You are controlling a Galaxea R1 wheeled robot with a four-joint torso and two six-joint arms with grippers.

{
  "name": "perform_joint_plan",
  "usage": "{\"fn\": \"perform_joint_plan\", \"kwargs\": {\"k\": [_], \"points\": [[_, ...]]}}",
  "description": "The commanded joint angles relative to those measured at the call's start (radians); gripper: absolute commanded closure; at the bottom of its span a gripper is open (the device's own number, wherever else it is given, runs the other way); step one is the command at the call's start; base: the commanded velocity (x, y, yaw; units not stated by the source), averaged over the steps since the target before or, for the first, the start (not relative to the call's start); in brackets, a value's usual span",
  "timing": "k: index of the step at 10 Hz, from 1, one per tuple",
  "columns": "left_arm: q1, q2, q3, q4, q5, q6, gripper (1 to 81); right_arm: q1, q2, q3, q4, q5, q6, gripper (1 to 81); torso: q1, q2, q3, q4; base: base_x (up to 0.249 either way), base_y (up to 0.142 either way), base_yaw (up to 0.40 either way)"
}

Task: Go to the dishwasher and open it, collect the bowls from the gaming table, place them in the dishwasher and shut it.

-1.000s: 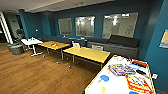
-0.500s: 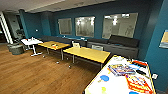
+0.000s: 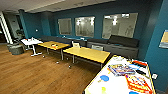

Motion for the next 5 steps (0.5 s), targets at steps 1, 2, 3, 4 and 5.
{"fn": "perform_joint_plan", "kwargs": {"k": [1, 2, 3, 4, 5], "points": [[-0.056, -0.002, 0.002, 0.003, 0.048, 0.001, 1.0, 0.048, 0.001, 0.006, -0.011, -0.039, -0.002, 1.0, 0.0, 0.0, 0.0, 0.0, 0.0, 0.0, -0.176], [-0.056, -0.002, 0.002, 0.0, 0.048, 0.001, 1.0, 0.046, 0.001, 0.006, -0.011, -0.039, -0.002, 1.0, 0.0, 0.0, 0.0, 0.0, 0.0, 0.0, -0.193], [-0.056, -0.002, 0.002, -0.001, 0.048, 0.001, 1.0, 0.044, 0.001, 0.006, -0.011, -0.039, -0.002, 1.0, 0.0, 0.0, 0.0, 0.0, 0.0, 0.0, -0.199], [-0.056, -0.003, 0.002, -0.003, 0.048, 0.001, 1.0, 0.044, 0.003, 0.009, -0.011, -0.039, -0.002, 1.0, 0.0, 0.0, 0.0, 0.0, 0.0, 0.0, -0.201], [-0.056, -0.003, 0.002, -0.003, 0.048, 0.001, 1.0, 0.045, 0.003, 0.011, -0.011, -0.037, -0.002, 1.0, 0.0, 0.0, 0.0, 0.0, 0.0, 0.0, -0.202]]}}
